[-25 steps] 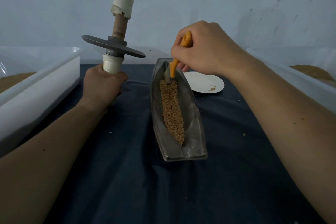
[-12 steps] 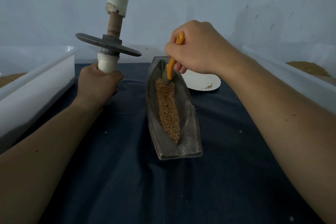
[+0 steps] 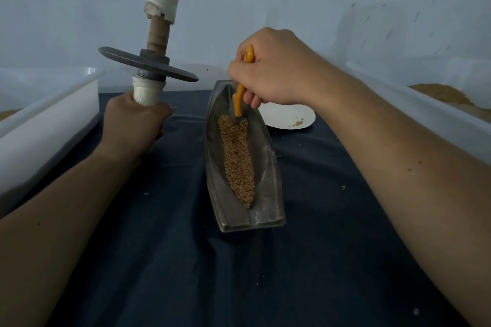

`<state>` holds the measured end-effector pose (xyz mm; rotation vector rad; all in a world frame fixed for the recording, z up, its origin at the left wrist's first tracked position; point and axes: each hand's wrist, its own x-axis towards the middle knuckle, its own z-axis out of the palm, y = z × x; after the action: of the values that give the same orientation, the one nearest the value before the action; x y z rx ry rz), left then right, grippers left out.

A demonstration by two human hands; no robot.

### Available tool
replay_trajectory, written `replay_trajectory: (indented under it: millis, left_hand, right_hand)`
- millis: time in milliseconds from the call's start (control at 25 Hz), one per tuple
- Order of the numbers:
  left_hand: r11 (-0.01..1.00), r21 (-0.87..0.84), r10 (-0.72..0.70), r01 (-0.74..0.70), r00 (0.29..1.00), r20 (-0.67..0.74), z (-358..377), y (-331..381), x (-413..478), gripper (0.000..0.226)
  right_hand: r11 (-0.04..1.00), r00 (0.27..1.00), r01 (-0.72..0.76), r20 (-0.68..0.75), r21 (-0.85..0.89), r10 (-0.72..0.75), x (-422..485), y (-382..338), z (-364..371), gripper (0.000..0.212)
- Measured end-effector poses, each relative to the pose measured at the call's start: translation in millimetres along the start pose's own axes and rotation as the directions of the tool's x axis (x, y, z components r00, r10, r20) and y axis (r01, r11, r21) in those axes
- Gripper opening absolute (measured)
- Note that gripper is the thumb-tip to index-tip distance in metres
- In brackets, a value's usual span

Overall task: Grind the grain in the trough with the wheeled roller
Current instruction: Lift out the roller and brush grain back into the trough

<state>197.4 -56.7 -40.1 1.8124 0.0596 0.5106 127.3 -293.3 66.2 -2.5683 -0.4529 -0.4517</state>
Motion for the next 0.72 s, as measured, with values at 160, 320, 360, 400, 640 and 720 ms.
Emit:
replay_trajectory:
  millis: [160,320,360,400,640,720]
  left_hand:
    - [1.0,0.014,0.001,-0.001,1.0,-0.002,-1,-1,0,0.028]
    - [1.0,0.006,0.0,0.0,1.0,0.003,-1,-2,2,0.029]
    - [1.0,0.007,0.0,0.0,1.0,0.003,-1,-2,2,0.029]
    - [1.0,0.009,0.0,0.0,1.0,0.004,-1,-2,2,0.029]
    - [1.0,0.003,0.019,-0.019,1.0,0.013,-1,-1,0,0.028]
    - [1.0,0.01,0.021,-0.021,1.0,0.009,-1,0,0,0.027]
  right_hand:
    - [1.0,0.99,0.012,-0.139,-0.009,-0.013,0,-5,1,0.034]
    - [0.999,0.997,-0.018,0.071,-0.043,0.021,-5,-9,-1,0.032]
    - [0.999,0.997,-0.036,0.065,-0.027,0.038,-6,-12,-3,0.032]
    - [0.999,0.998,-0.042,0.037,-0.014,0.042,-6,-12,-3,0.031]
    - [0.998,0.985,-0.053,0.163,-0.046,0.059,-10,-23,-14,0.03]
    - [0.999,0.994,-0.042,0.099,-0.009,0.042,-12,-31,-25,0.029]
